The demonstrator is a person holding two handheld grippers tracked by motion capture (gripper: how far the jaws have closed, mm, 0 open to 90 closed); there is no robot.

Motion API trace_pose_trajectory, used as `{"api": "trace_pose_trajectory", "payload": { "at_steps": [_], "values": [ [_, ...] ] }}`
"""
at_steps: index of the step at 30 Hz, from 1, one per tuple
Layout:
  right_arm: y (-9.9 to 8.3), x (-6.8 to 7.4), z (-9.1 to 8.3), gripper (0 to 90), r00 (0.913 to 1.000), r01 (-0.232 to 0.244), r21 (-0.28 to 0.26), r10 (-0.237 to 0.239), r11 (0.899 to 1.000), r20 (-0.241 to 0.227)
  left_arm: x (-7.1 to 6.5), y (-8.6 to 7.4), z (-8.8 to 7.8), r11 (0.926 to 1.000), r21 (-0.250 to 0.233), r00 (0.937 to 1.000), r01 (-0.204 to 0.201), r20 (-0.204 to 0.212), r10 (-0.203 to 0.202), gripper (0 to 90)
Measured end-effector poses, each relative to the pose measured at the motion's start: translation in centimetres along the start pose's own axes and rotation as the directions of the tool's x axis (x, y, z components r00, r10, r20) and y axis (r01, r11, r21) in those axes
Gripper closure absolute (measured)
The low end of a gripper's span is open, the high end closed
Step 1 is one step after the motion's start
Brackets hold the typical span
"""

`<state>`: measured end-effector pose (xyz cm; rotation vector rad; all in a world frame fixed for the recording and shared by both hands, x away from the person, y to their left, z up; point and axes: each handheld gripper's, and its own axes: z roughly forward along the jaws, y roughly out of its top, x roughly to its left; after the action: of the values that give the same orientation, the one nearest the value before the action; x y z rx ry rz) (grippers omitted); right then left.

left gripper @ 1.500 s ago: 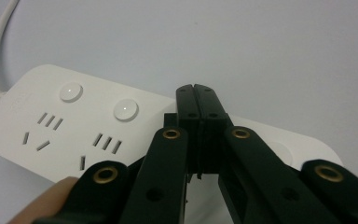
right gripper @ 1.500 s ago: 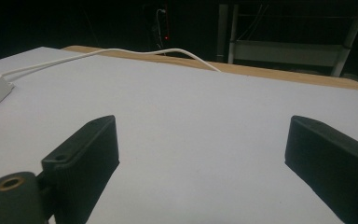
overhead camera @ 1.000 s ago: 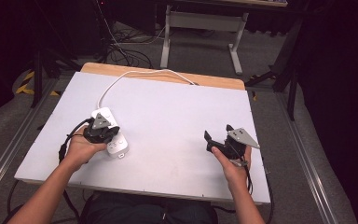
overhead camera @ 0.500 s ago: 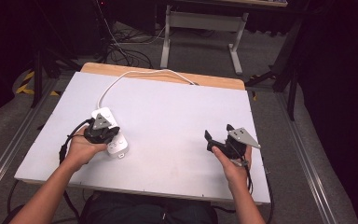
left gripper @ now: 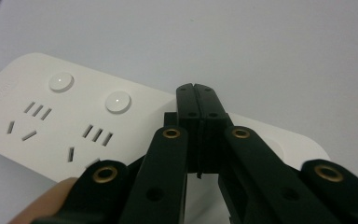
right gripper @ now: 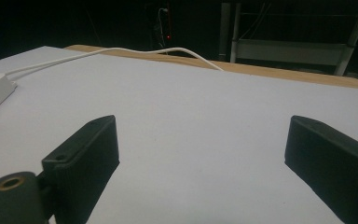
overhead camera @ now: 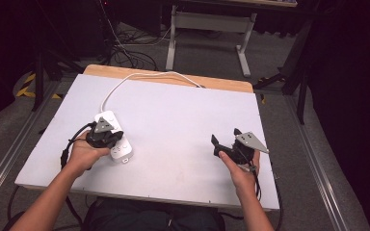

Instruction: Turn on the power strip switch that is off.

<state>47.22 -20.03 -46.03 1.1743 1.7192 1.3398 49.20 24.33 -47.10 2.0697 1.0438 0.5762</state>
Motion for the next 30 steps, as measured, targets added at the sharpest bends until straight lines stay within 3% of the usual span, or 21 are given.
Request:
{"api": "trace_pose_trajectory", "payload": {
  "at_steps": [11,13,15,17,20,30],
  "values": [
    [0.03,-0.03,-0.04,10.2,1.0000,0.000,-0.006,0.000,1.000,-0.003,0.16,-0.08,0.02,0.9997,0.002,0.9997,0.022,0.007,-0.022,90.0],
    [0.06,-0.05,-0.10,10.2,1.0000,-0.004,-0.005,0.004,1.000,0.000,0.10,-0.05,0.06,0.9998,0.009,0.9998,0.015,-0.015,-0.015,90.0],
    [0.09,-0.05,-0.12,10.1,1.0000,-0.002,-0.008,0.002,1.000,-0.001,0.28,-0.06,-0.06,0.9994,0.021,0.9996,0.028,-0.012,-0.027,90.0],
    [0.11,0.02,-0.15,10.1,1.0000,-0.004,-0.008,0.004,1.000,-0.002,0.61,-0.25,-0.15,0.9972,0.014,0.9970,0.073,0.025,-0.073,90.0],
    [0.10,0.04,-0.07,10.1,1.0000,0.001,-0.008,-0.001,1.000,-0.004,0.42,-0.13,-0.14,0.9987,0.019,0.9988,0.048,0.010,-0.048,90.0],
    [0.12,0.28,0.24,10.2,1.0000,0.005,0.002,-0.005,1.000,-0.008,0.50,-0.05,-0.12,0.9981,0.022,0.9982,0.058,0.014,-0.059,90.0]
  ]
}}
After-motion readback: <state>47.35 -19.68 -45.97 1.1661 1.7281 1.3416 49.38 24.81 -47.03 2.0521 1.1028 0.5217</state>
